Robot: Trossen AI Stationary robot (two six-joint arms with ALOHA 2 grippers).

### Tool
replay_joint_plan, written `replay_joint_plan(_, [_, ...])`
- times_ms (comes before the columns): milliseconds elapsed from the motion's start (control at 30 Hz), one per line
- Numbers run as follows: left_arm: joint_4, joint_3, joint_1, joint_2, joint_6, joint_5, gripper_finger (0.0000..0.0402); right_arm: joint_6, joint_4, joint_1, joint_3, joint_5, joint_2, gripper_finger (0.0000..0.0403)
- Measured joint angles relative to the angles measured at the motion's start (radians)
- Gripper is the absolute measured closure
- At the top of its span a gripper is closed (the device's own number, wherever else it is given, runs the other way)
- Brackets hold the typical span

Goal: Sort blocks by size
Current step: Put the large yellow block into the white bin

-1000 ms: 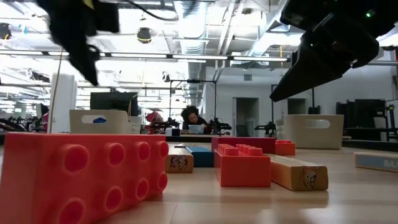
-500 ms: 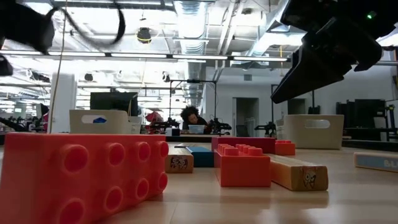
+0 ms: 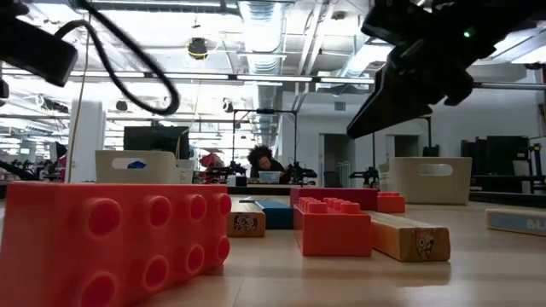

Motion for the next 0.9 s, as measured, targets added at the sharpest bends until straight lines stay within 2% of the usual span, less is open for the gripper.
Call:
replay_joint_plan(333, [0.000,-0.059,-0.037,0.016,-0.006,0.000,0.0136,-0.036,0.026,-0.011,0.000,-0.021,0.000,0.0188])
replay_joint_plan(567, [0.087,-0.102,-0.043,0.014,0.026,-0.022,0.0145,-0.039,0.039,-0.011,0.000,-0.022,0.000,0.0188])
replay_joint_plan(667, [0.089,-0.104,-0.040,0.014,0.047,-0.033,0.0173,-0.030,0.039,-0.007,0.000,-0.022,0.000,0.0188])
replay_joint_plan(900, [0.003,-0.103,-0.011,0.010,0.113,-0.107,0.0276,0.003,0.037,0.014,0.000,-0.023,0.000,0.0188])
